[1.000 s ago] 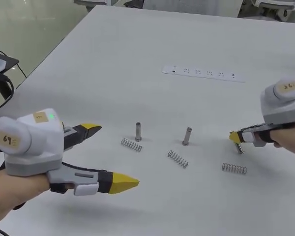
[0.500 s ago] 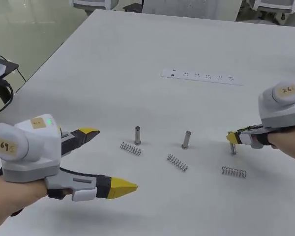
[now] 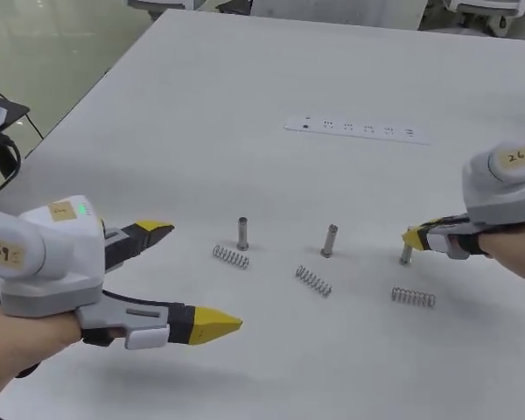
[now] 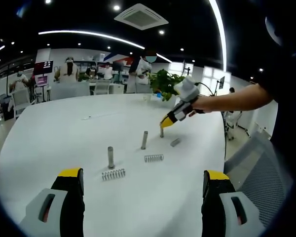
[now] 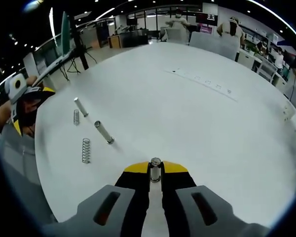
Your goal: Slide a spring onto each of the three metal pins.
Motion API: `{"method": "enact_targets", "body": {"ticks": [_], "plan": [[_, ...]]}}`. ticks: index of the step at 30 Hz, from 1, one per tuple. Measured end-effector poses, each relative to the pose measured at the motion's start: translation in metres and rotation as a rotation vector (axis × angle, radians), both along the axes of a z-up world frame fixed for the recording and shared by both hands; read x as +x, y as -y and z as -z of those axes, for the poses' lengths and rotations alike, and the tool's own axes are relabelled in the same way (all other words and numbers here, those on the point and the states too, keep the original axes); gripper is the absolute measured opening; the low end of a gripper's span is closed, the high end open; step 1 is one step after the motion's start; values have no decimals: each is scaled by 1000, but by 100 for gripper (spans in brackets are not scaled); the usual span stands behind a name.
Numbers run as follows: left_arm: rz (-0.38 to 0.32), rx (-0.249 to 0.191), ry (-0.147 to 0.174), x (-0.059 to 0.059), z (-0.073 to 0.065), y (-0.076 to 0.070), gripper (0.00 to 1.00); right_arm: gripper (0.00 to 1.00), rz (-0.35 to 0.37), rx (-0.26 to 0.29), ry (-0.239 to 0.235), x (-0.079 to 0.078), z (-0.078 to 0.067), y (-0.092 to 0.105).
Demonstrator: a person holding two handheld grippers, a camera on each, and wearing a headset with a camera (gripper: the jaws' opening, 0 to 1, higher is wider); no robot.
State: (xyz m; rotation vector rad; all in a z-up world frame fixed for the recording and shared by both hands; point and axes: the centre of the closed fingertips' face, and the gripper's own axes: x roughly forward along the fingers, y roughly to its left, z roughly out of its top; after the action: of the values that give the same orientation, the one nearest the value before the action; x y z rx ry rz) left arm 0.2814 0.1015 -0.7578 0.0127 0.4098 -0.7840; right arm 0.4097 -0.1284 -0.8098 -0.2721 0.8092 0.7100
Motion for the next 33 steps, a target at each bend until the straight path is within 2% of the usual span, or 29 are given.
{"method": "enact_targets", "body": {"ticks": [18,25,33], "plan": [[8,4,21,7,-8,1,98,6,-20,-4,8,-4,-2,3],[2,10,36,10,-11,-1,98,14,-22,7,22,-3,-7,1],[-2,11,32,10,-10,-4,98,22,-36,9,37,-7,-11,6]]}}
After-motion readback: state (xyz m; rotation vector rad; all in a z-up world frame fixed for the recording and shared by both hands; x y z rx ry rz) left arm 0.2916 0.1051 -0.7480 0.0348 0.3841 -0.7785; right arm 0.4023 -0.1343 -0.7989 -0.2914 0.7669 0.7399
